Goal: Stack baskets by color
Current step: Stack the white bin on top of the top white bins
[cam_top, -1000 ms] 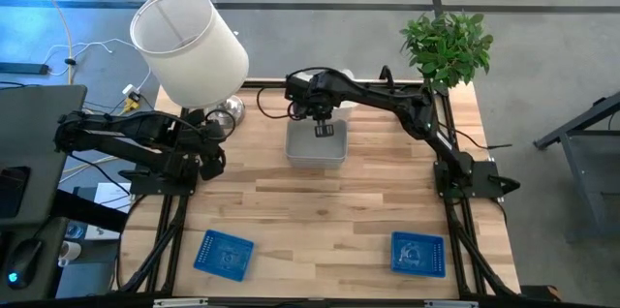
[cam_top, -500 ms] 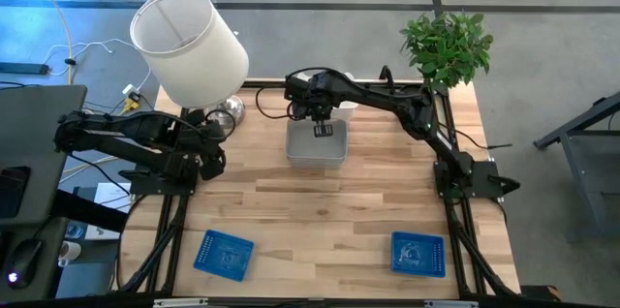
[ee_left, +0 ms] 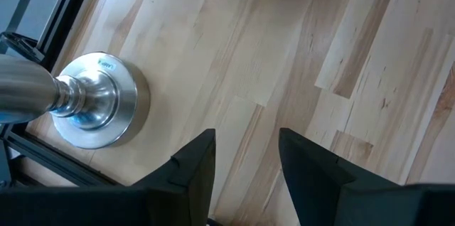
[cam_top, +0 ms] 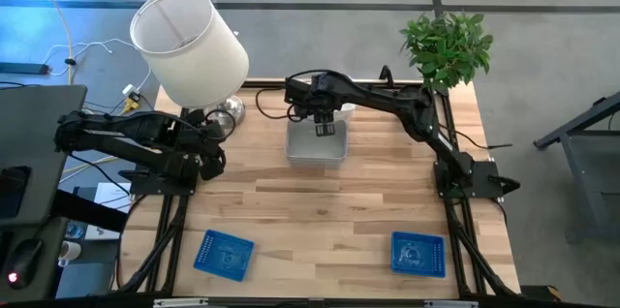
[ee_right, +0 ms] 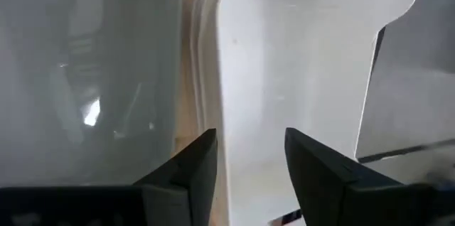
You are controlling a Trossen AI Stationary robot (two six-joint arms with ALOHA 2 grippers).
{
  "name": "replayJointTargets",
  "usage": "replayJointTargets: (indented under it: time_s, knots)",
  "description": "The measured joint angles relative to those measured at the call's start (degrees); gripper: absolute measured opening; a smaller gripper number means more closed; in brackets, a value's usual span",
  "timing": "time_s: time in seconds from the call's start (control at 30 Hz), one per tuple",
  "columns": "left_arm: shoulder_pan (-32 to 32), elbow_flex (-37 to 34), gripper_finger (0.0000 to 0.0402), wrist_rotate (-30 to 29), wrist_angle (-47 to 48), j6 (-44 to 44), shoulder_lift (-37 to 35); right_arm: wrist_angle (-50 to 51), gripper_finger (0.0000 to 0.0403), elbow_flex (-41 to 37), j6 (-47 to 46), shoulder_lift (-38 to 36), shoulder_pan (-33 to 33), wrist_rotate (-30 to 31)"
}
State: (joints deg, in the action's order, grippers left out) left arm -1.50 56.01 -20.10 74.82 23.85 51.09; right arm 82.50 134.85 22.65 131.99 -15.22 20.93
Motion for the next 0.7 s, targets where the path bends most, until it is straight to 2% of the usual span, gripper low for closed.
replayJointTargets:
  time_s: [0.23, 0.43, 0.7]
  knots:
    - [0.01, 0.00, 0.0140, -0.02, 0.45, -0.49, 0.02, 2.94, 0.0147, -0.25, -7.73, -2.62, -0.06, -5.07]
    - [0.01, 0.00, 0.0140, -0.02, 0.42, -1.39, 0.01, -4.07, 0.0144, -0.80, -4.99, -2.74, -0.16, -10.36]
    - [0.02, 0.00, 0.0140, 0.00, 0.42, -1.48, 0.02, -11.03, 0.0144, -4.16, -3.12, -2.67, -0.10, -11.89]
